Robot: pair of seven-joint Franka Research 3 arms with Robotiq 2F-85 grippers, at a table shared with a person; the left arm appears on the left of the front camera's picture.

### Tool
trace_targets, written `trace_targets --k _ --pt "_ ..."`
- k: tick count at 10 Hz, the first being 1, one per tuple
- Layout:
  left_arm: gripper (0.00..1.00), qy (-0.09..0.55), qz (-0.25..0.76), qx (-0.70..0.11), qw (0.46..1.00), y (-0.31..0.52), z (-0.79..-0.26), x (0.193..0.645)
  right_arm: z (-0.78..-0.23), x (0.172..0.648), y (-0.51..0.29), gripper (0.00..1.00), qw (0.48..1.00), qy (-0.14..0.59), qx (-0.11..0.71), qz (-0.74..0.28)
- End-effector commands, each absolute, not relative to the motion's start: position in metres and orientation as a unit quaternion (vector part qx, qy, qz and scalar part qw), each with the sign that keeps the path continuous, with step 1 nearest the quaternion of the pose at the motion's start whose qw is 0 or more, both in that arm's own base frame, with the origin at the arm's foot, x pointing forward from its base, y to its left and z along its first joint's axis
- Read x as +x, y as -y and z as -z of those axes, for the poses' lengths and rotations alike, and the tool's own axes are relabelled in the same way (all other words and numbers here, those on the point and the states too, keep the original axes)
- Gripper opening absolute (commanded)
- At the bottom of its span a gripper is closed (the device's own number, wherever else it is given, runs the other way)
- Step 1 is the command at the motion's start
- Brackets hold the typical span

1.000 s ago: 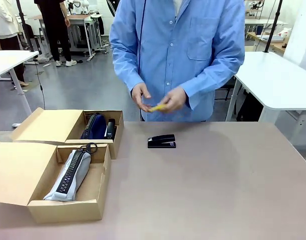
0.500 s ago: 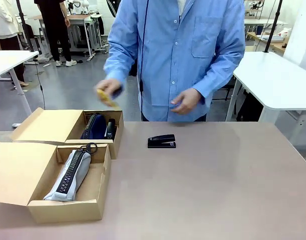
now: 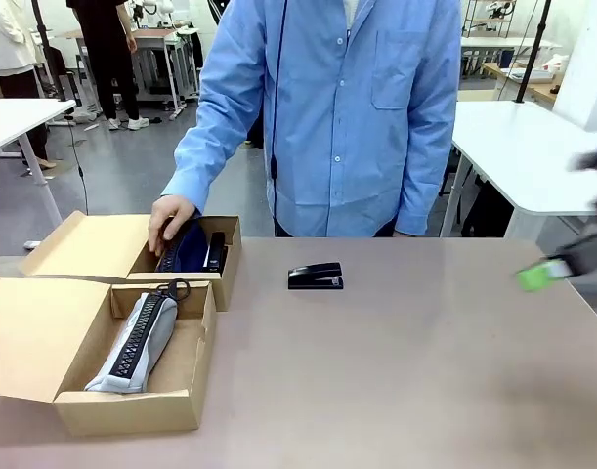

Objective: Place items inside the box.
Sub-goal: Pick up a Pencil pouch or Stapler and place it inside the Mailer Box closest to the robot.

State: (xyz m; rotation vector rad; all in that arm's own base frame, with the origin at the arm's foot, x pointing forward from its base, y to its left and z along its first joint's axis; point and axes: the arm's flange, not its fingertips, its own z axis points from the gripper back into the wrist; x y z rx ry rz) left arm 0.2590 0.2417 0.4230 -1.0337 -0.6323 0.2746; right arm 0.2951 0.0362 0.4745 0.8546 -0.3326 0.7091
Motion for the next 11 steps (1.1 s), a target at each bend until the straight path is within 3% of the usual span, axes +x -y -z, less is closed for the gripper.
trace_targets --k 1,2,4,5,6,7,8,10,11 --pt "1.00 0.309 -0.122 -0.489 0.807 -0.242 -0.424 0.258 -0.463 0.377 -0.117 1.00 0.838 0.066 0.366 -0.400" --pt "1.00 0.309 -0.122 -0.489 0.807 -0.242 -0.424 0.258 -0.448 0.404 -0.171 1.00 0.829 0.025 0.370 -0.418" --pt "1.00 0.309 -0.122 -0.489 0.807 -0.242 -0.424 0.258 -0.436 0.408 -0.208 1.00 0.845 -0.043 0.362 -0.392" --pt "1.00 0.309 -0.122 -0.489 0.807 -0.242 -0.424 0.258 -0.437 0.361 -0.204 1.00 0.823 0.040 0.371 -0.428" --pt "1.00 0.309 -0.122 -0.489 0.807 -0.242 -0.424 0.258 -0.437 0.361 -0.204 1.00 0.823 0.040 0.371 -0.428" --pt "1.00 0.309 -0.122 -0.489 0.807 -0.242 -0.424 0.258 -0.415 0.394 -0.227 1.00 0.828 -0.006 0.372 -0.420" --pt "1.00 0.309 -0.122 -0.489 0.807 -0.242 -0.424 0.258 -0.414 0.399 -0.241 1.00 0.819 0.017 0.304 -0.486" --pt "1.00 0.309 -0.122 -0.489 0.807 -0.242 -0.424 0.258 -0.405 0.455 -0.259 1.00 0.836 0.187 0.200 -0.475" --pt "1.00 0.309 -0.122 -0.489 0.807 -0.242 -0.424 0.258 -0.403 0.475 -0.268 1.00 0.801 0.232 0.168 -0.526"
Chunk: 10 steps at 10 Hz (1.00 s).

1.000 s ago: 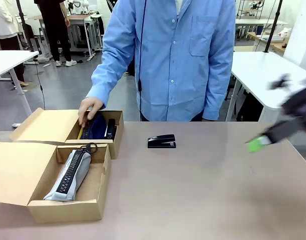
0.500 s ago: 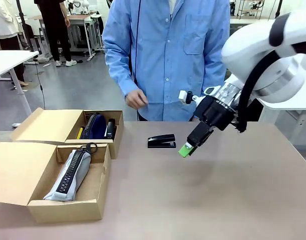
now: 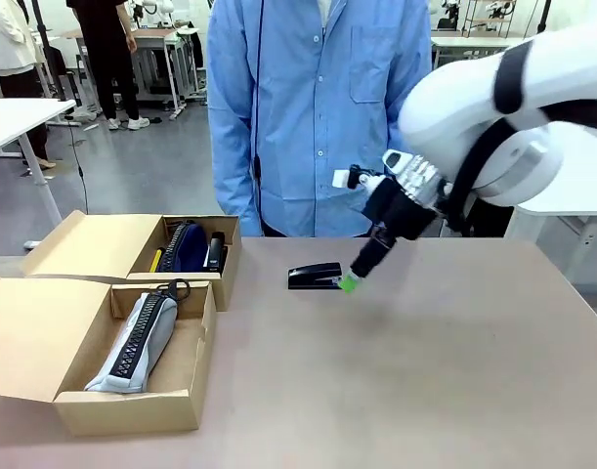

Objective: Place items inside the box.
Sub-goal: Pick up a Pencil pouch or Stapler and place it inside the Mailer Box closest to the robot.

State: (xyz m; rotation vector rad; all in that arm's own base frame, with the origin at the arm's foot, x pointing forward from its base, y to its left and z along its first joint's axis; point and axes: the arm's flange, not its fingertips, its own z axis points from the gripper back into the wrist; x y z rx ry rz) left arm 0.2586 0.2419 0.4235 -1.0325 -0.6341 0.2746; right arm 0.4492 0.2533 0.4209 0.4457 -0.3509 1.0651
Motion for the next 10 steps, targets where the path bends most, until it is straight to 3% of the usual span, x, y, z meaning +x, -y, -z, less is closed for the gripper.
trace_targets --k 1,2,3,4,5,10 --pt "1.00 0.309 -0.122 -0.489 0.807 -0.242 -0.424 0.258 -0.400 0.487 -0.279 1.00 0.772 0.254 0.151 -0.563" --pt "1.00 0.309 -0.122 -0.489 0.807 -0.242 -0.424 0.258 -0.395 0.497 -0.289 1.00 0.762 0.237 0.150 -0.583" --pt "1.00 0.309 -0.122 -0.489 0.807 -0.242 -0.424 0.258 -0.418 0.472 -0.265 1.00 0.803 0.218 0.171 -0.527" --pt "1.00 0.309 -0.122 -0.489 0.807 -0.242 -0.424 0.258 -0.418 0.472 -0.265 1.00 0.803 0.218 0.171 -0.527" --pt "1.00 0.309 -0.122 -0.489 0.807 -0.242 -0.424 0.258 -0.403 0.492 -0.281 1.00 0.783 0.238 0.151 -0.554" --pt "1.00 0.309 -0.122 -0.489 0.807 -0.242 -0.424 0.258 -0.364 0.557 -0.313 1.00 0.753 0.152 0.082 -0.634"
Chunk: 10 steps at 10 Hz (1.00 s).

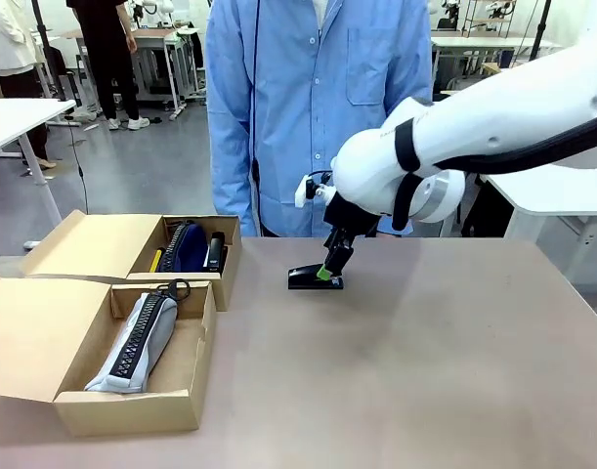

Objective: Place items inside the box.
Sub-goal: Pick up a Pencil pouch or Stapler and place it inside the Mailer Box closest to the robot.

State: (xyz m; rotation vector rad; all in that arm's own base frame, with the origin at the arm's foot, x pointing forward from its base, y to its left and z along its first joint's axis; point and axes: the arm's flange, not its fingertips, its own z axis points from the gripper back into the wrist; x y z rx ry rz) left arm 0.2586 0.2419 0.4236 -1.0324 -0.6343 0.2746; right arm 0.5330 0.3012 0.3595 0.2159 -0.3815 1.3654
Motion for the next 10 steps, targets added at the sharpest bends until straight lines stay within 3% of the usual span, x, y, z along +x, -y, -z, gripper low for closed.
trace_targets --k 1,10 --pt "1.00 0.309 -0.122 -0.489 0.807 -0.242 -0.424 0.258 -0.352 0.568 -0.317 1.00 0.750 0.130 0.081 -0.643" --pt "1.00 0.309 -0.122 -0.489 0.807 -0.242 -0.424 0.258 -0.314 0.589 -0.319 1.00 0.733 0.117 0.103 -0.662"
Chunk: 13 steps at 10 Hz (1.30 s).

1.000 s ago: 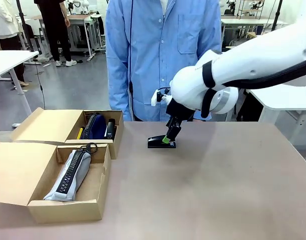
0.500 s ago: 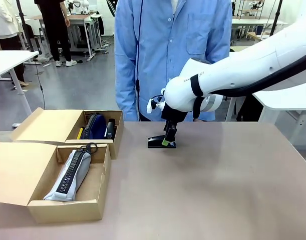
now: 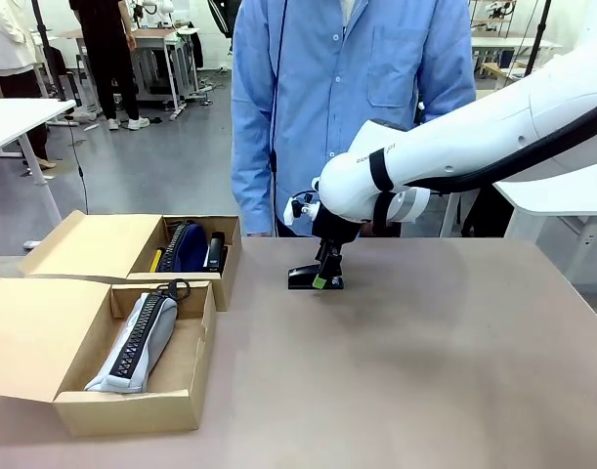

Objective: Place items inside the box.
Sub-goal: Pick up a Pencil pouch or Stapler and place it inside the Mailer Box closest to the robot.

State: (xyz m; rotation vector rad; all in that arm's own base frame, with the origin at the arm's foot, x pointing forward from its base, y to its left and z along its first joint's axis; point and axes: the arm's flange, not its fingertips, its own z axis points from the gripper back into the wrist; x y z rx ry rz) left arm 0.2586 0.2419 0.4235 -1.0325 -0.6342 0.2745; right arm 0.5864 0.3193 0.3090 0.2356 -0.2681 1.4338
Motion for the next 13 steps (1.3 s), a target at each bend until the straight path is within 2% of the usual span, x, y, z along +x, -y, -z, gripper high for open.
trace_targets --k 1,2,3,4,5,10,12,13 --pt "1.00 0.309 -0.122 -0.489 0.807 -0.242 -0.424 0.258 -0.314 0.588 -0.319 0.40 0.731 0.112 0.108 -0.665" --pt "1.00 0.309 -0.122 -0.489 0.807 -0.242 -0.424 0.258 -0.313 0.587 -0.319 0.40 0.730 0.108 0.110 -0.666" --pt "1.00 0.309 -0.122 -0.489 0.807 -0.242 -0.424 0.258 -0.312 0.586 -0.320 0.00 0.729 0.101 0.108 -0.668" --pt "1.00 0.309 -0.122 -0.489 0.807 -0.242 -0.424 0.258 -0.312 0.585 -0.321 0.35 0.727 0.099 0.106 -0.671" --pt "1.00 0.309 -0.122 -0.489 0.807 -0.242 -0.424 0.258 -0.313 0.583 -0.320 0.00 0.727 0.096 0.106 -0.672" --pt "1.00 0.309 -0.122 -0.489 0.807 -0.242 -0.424 0.258 -0.318 0.575 -0.314 0.00 0.722 0.078 0.111 -0.679" --pt "1.00 0.309 -0.122 -0.489 0.807 -0.242 -0.424 0.258 -0.333 0.552 -0.284 0.00 0.713 0.044 0.138 -0.686" --pt "1.00 0.309 -0.122 -0.489 0.807 -0.242 -0.424 0.258 -0.349 0.531 -0.251 0.00 0.707 0.054 0.150 -0.689"
